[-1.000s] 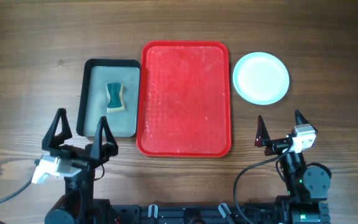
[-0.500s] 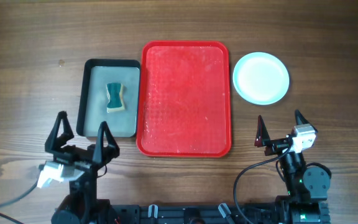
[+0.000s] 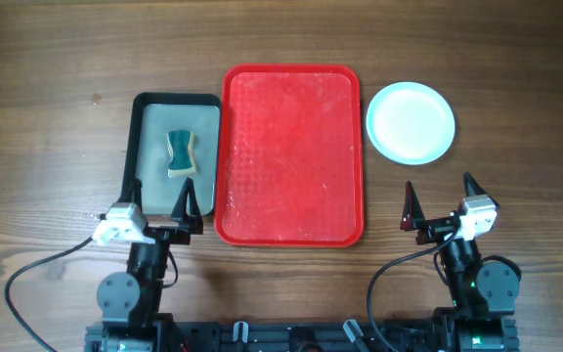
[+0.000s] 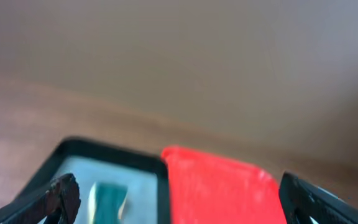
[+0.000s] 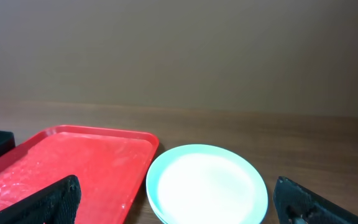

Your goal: Clean dirty plates on tray and stack at the side

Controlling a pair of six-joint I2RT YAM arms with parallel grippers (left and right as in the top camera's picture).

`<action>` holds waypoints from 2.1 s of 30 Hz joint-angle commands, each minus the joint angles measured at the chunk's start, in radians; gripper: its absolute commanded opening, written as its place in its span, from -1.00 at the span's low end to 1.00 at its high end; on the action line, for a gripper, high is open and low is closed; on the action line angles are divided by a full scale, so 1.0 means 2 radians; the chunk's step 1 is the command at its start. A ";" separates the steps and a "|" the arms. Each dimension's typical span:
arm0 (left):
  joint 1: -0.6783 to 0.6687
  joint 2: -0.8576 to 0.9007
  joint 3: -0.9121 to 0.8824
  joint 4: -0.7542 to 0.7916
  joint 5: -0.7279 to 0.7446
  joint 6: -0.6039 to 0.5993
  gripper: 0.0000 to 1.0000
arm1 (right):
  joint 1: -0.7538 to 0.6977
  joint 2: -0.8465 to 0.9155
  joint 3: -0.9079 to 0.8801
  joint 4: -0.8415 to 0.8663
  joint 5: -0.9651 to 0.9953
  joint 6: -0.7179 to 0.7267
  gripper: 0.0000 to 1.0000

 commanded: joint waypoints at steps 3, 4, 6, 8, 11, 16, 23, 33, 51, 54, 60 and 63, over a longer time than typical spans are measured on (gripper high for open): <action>0.000 -0.004 0.000 -0.056 -0.007 0.001 1.00 | 0.002 -0.005 -0.001 0.002 -0.011 -0.002 0.99; 0.000 -0.004 0.000 -0.055 -0.007 0.001 1.00 | 0.002 -0.005 -0.001 0.002 -0.011 -0.002 1.00; 0.000 -0.004 0.000 -0.056 -0.007 0.001 1.00 | 0.002 -0.005 -0.001 0.002 -0.011 -0.002 0.99; 0.000 -0.004 0.000 -0.056 -0.007 0.001 1.00 | 0.002 -0.005 -0.001 0.002 -0.011 -0.002 0.99; 0.000 -0.004 0.000 -0.056 -0.007 0.001 1.00 | 0.002 -0.005 -0.001 0.002 -0.011 -0.002 0.99; 0.000 -0.004 0.000 -0.056 -0.007 0.001 1.00 | 0.002 -0.005 -0.001 0.002 -0.011 -0.002 1.00; 0.000 -0.004 0.000 -0.056 -0.007 0.001 1.00 | 0.002 -0.005 -0.001 0.002 -0.011 -0.002 0.99; 0.000 -0.004 0.000 -0.056 -0.007 0.001 1.00 | 0.002 -0.005 -0.001 0.002 -0.011 -0.002 1.00; 0.000 -0.004 0.000 -0.056 -0.007 0.001 1.00 | 0.002 -0.005 -0.001 0.002 -0.011 -0.002 0.99; 0.000 -0.004 0.000 -0.056 -0.007 0.001 1.00 | 0.002 -0.005 -0.001 0.002 -0.011 -0.002 1.00; 0.000 -0.004 0.000 -0.056 -0.007 0.001 1.00 | 0.002 -0.005 -0.001 0.002 -0.011 -0.002 0.99; 0.000 -0.004 0.000 -0.056 -0.007 0.001 1.00 | 0.002 -0.005 -0.001 0.002 -0.011 -0.002 1.00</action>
